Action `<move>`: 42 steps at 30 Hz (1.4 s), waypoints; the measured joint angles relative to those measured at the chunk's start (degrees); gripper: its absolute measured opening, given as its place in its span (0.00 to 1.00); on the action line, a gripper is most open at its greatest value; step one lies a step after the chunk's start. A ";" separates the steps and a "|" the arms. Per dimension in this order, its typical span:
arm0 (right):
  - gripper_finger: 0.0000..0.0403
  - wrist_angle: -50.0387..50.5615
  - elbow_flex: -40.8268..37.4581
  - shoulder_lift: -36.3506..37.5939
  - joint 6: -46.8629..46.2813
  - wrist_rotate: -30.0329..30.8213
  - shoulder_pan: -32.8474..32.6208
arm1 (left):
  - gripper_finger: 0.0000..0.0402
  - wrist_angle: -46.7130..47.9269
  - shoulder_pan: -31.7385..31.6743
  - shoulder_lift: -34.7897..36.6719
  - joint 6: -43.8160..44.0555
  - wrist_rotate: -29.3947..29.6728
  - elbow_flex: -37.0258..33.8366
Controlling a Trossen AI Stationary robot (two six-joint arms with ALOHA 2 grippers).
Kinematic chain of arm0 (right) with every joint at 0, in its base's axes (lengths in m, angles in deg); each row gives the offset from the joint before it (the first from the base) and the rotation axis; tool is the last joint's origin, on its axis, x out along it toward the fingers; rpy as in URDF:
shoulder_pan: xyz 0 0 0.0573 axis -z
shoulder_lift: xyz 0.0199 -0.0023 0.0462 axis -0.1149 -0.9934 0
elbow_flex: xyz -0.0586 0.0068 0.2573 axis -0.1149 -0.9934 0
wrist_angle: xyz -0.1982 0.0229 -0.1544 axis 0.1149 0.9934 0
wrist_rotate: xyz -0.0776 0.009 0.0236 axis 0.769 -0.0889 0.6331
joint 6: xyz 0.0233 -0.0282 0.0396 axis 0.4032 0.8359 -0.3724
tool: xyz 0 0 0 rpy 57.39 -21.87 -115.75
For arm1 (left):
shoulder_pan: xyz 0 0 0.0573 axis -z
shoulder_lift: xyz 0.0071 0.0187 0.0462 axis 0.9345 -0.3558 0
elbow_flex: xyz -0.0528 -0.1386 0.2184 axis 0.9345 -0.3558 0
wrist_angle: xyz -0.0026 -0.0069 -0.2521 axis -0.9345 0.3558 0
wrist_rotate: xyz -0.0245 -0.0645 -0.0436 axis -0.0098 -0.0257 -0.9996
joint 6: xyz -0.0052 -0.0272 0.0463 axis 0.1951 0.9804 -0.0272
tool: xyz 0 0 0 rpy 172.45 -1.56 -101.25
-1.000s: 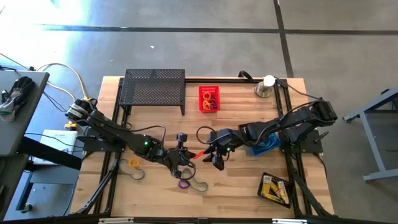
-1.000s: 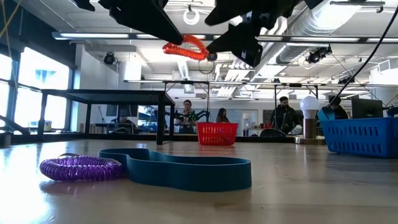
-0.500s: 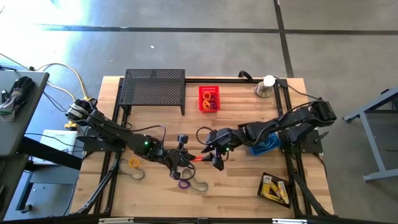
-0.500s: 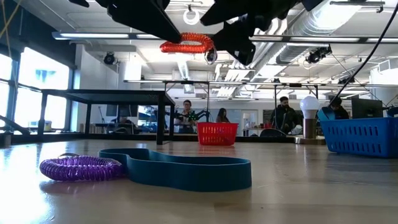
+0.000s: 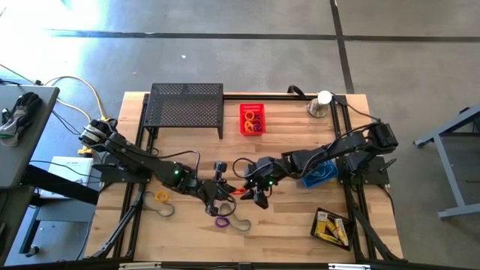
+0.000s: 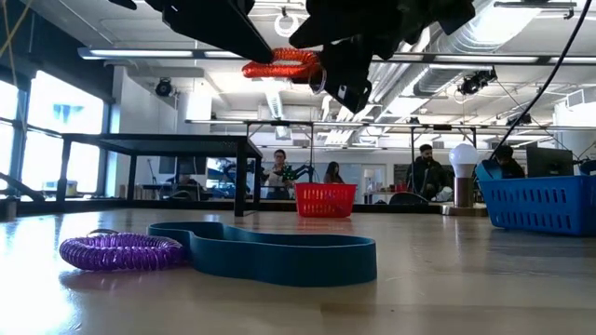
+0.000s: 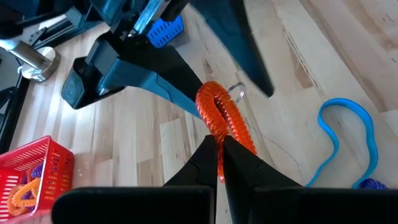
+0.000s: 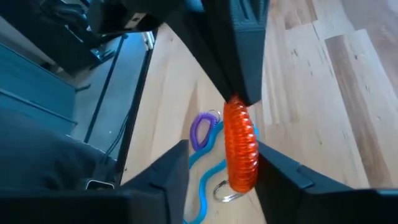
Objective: Pick & Place Office Desk Supplies
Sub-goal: Put the orange spring keychain into the red bin
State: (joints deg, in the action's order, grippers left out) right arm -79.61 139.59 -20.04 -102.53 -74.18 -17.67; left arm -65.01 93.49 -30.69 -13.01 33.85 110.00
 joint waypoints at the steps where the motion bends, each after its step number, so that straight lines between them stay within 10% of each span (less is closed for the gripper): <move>1: 0.36 0.00 -0.03 0.00 0.09 -0.05 0.00 | 0.00 -0.04 0.00 0.00 0.01 0.03 0.00; 9: 0.04 0.16 -0.01 0.00 1.89 0.87 0.37 | 0.00 0.04 -0.66 -0.02 -0.21 0.05 0.00; 16: 0.04 0.65 -0.01 0.00 1.41 0.81 0.37 | 0.06 -0.17 -1.03 -0.02 -1.65 -0.02 0.00; 29: 0.03 11.32 -0.04 1.00 -1.98 2.77 0.68 | 0.50 0.70 -1.05 -0.02 2.06 0.31 0.00; 42: 0.05 27.72 0.49 6.82 -1.58 25.61 9.25 | 0.55 11.87 -4.82 0.52 18.39 -6.66 -0.02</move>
State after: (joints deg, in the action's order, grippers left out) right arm -51.89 140.08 -13.22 -104.11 -48.57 -8.42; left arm -53.14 88.67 -30.16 5.38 27.20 109.98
